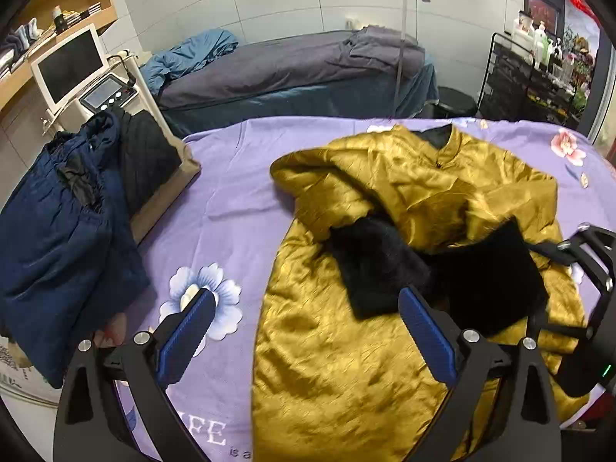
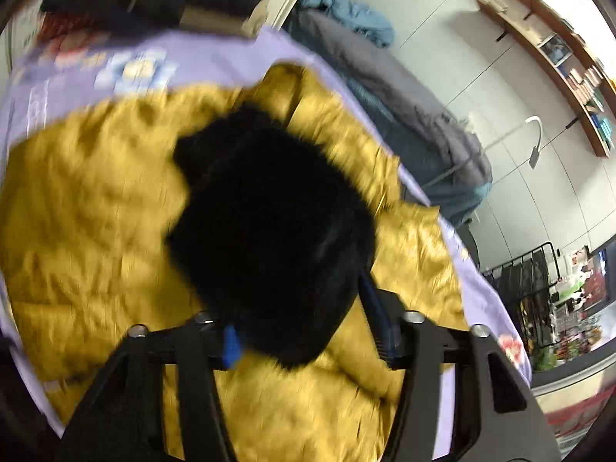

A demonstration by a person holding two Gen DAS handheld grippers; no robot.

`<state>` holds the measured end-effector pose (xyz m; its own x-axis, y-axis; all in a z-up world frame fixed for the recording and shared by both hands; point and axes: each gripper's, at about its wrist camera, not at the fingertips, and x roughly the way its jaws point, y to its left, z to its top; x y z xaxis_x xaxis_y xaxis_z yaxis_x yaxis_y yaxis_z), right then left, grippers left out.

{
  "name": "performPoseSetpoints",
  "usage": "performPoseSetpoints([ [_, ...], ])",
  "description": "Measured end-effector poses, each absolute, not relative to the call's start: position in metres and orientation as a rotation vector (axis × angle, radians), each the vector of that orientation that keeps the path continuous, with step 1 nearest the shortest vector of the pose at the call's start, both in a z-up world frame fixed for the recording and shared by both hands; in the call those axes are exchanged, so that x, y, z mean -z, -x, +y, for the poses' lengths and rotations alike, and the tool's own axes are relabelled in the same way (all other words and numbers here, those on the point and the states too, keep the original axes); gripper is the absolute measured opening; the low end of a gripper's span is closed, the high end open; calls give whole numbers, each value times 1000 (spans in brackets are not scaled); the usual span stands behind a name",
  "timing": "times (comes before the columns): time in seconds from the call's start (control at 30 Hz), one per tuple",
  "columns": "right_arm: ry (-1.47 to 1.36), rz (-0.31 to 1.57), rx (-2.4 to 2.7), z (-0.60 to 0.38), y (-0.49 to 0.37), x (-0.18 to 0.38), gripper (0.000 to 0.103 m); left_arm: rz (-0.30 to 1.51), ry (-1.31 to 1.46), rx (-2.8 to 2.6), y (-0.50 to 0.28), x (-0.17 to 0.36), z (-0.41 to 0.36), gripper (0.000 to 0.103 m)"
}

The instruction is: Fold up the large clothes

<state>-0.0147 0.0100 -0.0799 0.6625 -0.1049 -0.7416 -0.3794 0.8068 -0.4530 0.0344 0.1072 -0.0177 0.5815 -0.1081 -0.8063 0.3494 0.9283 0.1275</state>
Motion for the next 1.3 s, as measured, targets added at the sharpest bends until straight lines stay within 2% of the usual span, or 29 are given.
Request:
performPoseSetpoints([
  [0.03,554,869,-189,6,3,68,15,910,-282,272,-35,16,106,94],
  [0.07,477,892,-202,1,-6,57,10,906,-280,269,-35,15,106,94],
  [0.2,-135,926,-289,-55,-48,-1,8,915,-267,244,-37,16,112,94],
  [0.33,-1013,839,-454,-149,-74,-21,8,947,-236,212,-40,21,123,94],
  [0.47,-1391,697,-519,-210,-76,-13,8,973,-200,192,-42,26,129,94],
  [0.73,-1412,956,-91,-290,-55,84,8,980,-222,218,-45,30,119,94],
  [0.9,-1423,974,88,-319,-47,114,12,973,-241,228,-47,29,113,94],
  [1.0,-1232,963,243,-330,-40,100,23,975,-237,228,-47,30,112,94],
  [1.03,-1127,957,299,-329,-39,90,43,977,-236,227,-47,30,112,94],
  [1.07,-1028,950,349,-326,-37,81,70,979,-234,227,-47,31,112,94],
  [1.1,-964,942,382,-324,-35,76,77,983,-233,228,-47,32,112,94],
  [1.3,-775,972,241,-286,-20,77,77,998,-246,243,-44,38,106,94],
])
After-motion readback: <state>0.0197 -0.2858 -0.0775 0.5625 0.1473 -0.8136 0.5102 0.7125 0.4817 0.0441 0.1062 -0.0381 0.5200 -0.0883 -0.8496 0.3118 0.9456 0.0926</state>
